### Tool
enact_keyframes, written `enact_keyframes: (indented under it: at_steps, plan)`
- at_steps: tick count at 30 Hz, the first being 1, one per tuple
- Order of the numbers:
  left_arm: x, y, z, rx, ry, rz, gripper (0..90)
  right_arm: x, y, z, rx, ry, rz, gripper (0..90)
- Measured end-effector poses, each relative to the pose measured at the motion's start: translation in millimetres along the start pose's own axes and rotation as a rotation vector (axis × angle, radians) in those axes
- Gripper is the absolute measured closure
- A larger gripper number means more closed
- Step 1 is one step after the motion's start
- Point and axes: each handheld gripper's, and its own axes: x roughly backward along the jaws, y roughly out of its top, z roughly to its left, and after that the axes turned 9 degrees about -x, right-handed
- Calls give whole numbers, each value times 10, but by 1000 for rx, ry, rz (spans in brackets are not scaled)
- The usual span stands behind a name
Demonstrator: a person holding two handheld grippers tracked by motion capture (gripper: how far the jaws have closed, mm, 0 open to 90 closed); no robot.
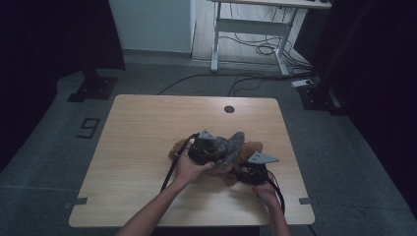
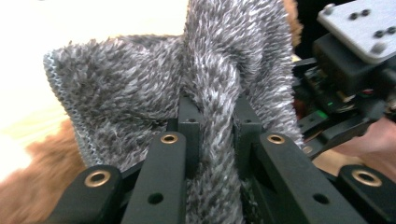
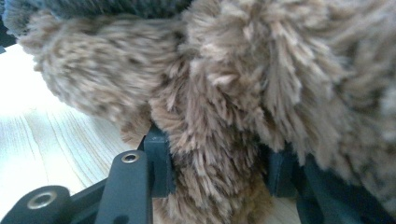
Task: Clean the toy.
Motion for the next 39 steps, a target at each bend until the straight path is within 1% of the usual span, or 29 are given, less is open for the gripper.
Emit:
enact_keyframes:
  at_steps: [1, 2, 3, 5, 9, 11, 12, 13, 14, 16, 17, 18, 19, 20, 21, 23, 24, 26, 27, 28, 29, 30, 31, 34, 35, 36, 37, 38, 39]
  plan:
    - [48, -53, 41, 10, 9, -1, 778, 4, -3, -10, -2, 7, 0, 540]
    - [48, -53, 41, 10, 9, -1, 778, 9, -4, -13, -3, 9, 4, 542]
    - [109, -110, 95, 26, 23, -5, 778, 11, -6, -17, -6, 13, 5, 543]
    - [168, -185, 150, 47, 44, -13, 779, 10, -7, -23, -9, 16, 3, 545]
    - [279, -319, 238, 75, 53, -34, 779, 13, -7, -28, -7, 22, 8, 548]
    - [337, -341, 259, 72, 68, -34, 779, 14, -7, -27, -6, 21, 9, 548]
    - [337, -341, 259, 72, 68, -34, 779, 14, -7, -27, -6, 21, 9, 548]
    - [385, -332, 272, 70, 80, -40, 779, 14, -8, -32, -10, 19, 7, 551]
    - [396, -314, 273, 66, 79, -49, 779, 14, -8, -33, -13, 20, 6, 552]
    - [398, -286, 270, 61, 79, -50, 778, 14, -9, -35, -15, 18, 4, 554]
    - [363, -195, 242, 49, 79, -49, 778, 14, -9, -37, -20, 15, 3, 557]
    - [363, -195, 242, 49, 79, -49, 779, 14, -9, -37, -20, 15, 3, 557]
    - [301, -69, 194, 36, 70, -56, 778, 13, -9, -33, -20, 10, 1, 558]
    - [301, -69, 194, 36, 70, -56, 778, 13, -9, -33, -20, 10, 1, 558]
    - [229, 64, 128, 19, 54, -63, 778, 17, -8, -35, -18, 9, 4, 559]
    - [139, 169, 35, 4, 32, -64, 778, 15, -8, -35, -19, 9, 1, 559]
    - [83, 206, -21, -5, 20, -59, 778, 17, -8, -38, -20, 10, 3, 559]
    - [-52, 244, -117, -26, 7, -27, 778, 17, -9, -40, -23, 12, 4, 559]
    - [-124, 241, -149, -30, 2, -8, 778, 17, -9, -40, -24, 11, 4, 559]
    - [-124, 241, -149, -30, 2, -8, 778, 17, -10, -40, -23, 9, 3, 559]
    - [-228, 196, -174, -30, 0, 11, 778, 19, -10, -40, -22, 6, 8, 559]
    - [-228, 196, -174, -30, 0, 11, 778, 19, -10, -40, -22, 6, 8, 559]
    - [-232, 149, -161, -22, -8, 3, 778, 17, -21, -51, -23, 1, 14, 559]
    - [-184, 111, -130, -24, -2, 4, 779, 13, -25, -59, -25, 12, 7, 559]
    - [-125, 66, -88, -22, 10, 8, 779, 5, -20, -50, -29, 16, 8, 559]
    - [-125, 66, -88, -22, 10, 8, 779, 2, -18, -49, -31, 15, 8, 559]
    - [-69, 13, -51, -16, 24, 5, 779, 1, -18, -48, -35, 14, 7, 559]
    - [-69, 13, -51, -16, 24, 5, 779, 1, -18, -53, -32, 14, 6, 559]
    - [-3, -46, -20, -22, 46, 9, 779, 2, -18, -58, -32, 15, 6, 560]
